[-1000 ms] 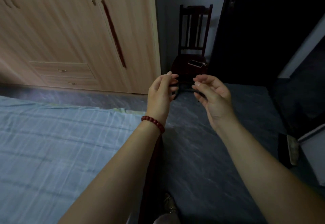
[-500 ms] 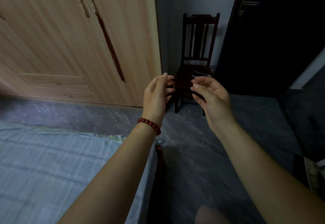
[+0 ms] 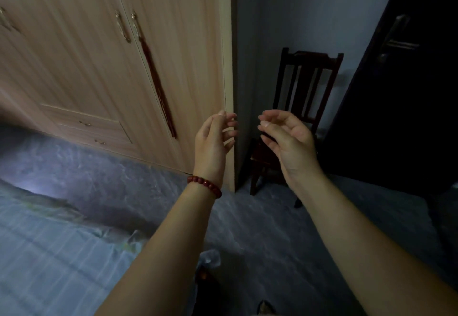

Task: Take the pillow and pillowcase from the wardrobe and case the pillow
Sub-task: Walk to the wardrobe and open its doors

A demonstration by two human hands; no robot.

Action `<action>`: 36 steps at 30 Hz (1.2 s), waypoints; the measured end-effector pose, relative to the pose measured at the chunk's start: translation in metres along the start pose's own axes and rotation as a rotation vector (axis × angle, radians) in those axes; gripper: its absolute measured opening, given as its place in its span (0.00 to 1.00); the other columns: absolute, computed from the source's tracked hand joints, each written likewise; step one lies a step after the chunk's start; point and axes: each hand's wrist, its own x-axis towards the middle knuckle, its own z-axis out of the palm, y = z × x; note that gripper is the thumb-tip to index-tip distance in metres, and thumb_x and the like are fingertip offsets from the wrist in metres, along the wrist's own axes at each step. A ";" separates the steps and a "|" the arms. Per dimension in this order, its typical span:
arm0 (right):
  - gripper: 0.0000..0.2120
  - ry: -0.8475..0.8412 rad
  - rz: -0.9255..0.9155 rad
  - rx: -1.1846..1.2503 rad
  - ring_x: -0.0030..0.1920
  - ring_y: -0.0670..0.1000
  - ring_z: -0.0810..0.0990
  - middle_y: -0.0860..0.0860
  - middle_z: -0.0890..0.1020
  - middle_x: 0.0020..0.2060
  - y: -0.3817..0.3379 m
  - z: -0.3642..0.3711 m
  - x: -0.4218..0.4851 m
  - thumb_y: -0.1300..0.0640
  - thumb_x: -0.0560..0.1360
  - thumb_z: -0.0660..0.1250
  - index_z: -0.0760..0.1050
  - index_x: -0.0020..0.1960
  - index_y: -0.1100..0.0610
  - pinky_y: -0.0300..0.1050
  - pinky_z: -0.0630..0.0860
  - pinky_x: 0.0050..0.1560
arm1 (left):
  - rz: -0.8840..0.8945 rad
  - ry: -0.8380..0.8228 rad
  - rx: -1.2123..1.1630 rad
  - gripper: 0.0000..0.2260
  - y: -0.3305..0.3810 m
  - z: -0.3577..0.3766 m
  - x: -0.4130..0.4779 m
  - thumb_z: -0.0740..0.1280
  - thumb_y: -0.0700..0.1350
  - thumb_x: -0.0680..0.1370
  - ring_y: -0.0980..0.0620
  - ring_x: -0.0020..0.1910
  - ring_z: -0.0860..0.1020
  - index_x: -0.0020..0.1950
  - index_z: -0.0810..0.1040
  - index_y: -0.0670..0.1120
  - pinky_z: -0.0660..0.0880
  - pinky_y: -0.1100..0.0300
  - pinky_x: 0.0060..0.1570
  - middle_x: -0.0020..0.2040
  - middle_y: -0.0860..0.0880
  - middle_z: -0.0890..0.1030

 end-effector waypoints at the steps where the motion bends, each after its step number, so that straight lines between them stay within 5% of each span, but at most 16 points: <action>1: 0.10 -0.022 0.007 -0.001 0.44 0.42 0.80 0.47 0.81 0.43 0.002 -0.002 0.014 0.66 0.73 0.65 0.77 0.44 0.52 0.35 0.77 0.46 | 0.005 0.010 -0.003 0.11 -0.002 0.004 0.011 0.58 0.48 0.79 0.60 0.33 0.76 0.43 0.78 0.49 0.72 0.65 0.39 0.32 0.56 0.79; 13: 0.08 -0.196 0.117 0.037 0.43 0.49 0.74 0.48 0.79 0.41 0.043 0.036 0.157 0.64 0.72 0.67 0.78 0.43 0.52 0.41 0.72 0.46 | 0.067 0.255 0.087 0.13 -0.005 -0.014 0.136 0.60 0.52 0.78 0.61 0.35 0.77 0.38 0.81 0.54 0.72 0.60 0.43 0.35 0.57 0.79; 18: 0.10 -0.270 0.123 0.027 0.40 0.47 0.74 0.47 0.78 0.38 0.068 0.074 0.218 0.65 0.72 0.67 0.78 0.41 0.50 0.36 0.73 0.41 | 0.101 0.306 0.026 0.13 0.001 -0.032 0.204 0.59 0.50 0.79 0.59 0.34 0.75 0.38 0.80 0.53 0.70 0.60 0.40 0.34 0.56 0.78; 26: 0.09 -0.354 0.135 0.042 0.44 0.50 0.75 0.48 0.80 0.41 0.091 0.164 0.308 0.65 0.72 0.67 0.78 0.42 0.50 0.41 0.74 0.46 | 0.176 0.343 0.053 0.12 0.037 -0.081 0.310 0.58 0.50 0.79 0.57 0.36 0.74 0.43 0.79 0.50 0.69 0.59 0.42 0.39 0.52 0.77; 36: 0.08 -0.473 0.190 0.117 0.38 0.43 0.79 0.44 0.83 0.36 0.133 0.248 0.382 0.63 0.71 0.68 0.79 0.40 0.50 0.35 0.76 0.41 | 0.222 0.493 -0.042 0.12 0.053 -0.142 0.383 0.58 0.47 0.80 0.57 0.35 0.74 0.41 0.78 0.48 0.69 0.62 0.39 0.35 0.54 0.78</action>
